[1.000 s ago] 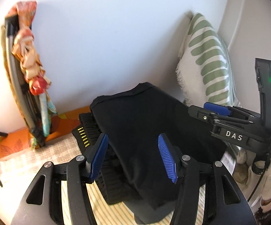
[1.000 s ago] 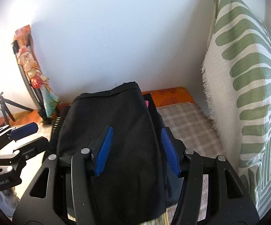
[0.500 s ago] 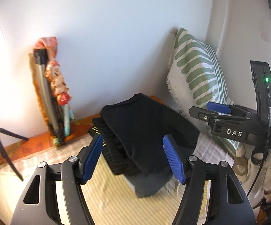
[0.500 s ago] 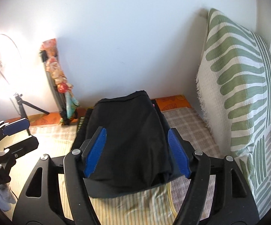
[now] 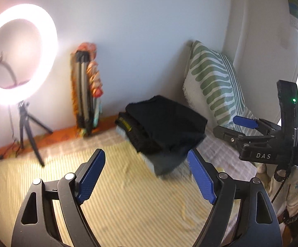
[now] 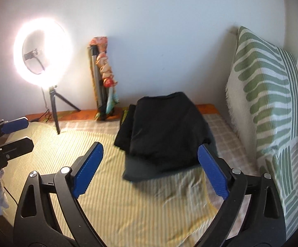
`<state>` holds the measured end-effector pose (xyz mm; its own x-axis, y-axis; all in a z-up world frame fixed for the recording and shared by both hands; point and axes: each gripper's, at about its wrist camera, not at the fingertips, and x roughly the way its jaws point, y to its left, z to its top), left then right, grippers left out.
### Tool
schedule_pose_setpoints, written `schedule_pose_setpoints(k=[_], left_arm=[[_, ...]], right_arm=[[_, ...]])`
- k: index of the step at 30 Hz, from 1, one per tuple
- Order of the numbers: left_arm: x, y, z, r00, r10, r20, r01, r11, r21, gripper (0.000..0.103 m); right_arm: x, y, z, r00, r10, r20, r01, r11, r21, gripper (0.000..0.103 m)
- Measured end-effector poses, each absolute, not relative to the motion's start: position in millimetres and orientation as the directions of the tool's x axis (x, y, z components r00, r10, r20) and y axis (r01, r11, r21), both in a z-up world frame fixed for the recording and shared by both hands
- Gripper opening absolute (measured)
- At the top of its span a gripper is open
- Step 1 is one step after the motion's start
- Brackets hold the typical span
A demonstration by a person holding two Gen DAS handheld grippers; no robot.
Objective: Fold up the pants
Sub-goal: 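Open both grippers and release the trousers onto the stack, then withdraw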
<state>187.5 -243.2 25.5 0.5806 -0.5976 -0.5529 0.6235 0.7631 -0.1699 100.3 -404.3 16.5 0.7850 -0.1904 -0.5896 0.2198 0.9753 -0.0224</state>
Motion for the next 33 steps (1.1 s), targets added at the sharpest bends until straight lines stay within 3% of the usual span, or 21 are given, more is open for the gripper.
schedule_pose_setpoints(k=[9,33], left_arm=[[140,-207,-4,0.594,-0.555,-0.582,0.575,0.799,-0.174,0.082],[64,-188,-4,0.646,-0.504,-0.573,0.536,0.834,-0.130,0.087]], right_arm=[[42,-358,-6,0.798,-0.155,-0.583,0.209,0.978,0.027,0.095],[-33,-319,-12,0.807,-0.211,-0.552,0.270,0.962,0.026,0.103]])
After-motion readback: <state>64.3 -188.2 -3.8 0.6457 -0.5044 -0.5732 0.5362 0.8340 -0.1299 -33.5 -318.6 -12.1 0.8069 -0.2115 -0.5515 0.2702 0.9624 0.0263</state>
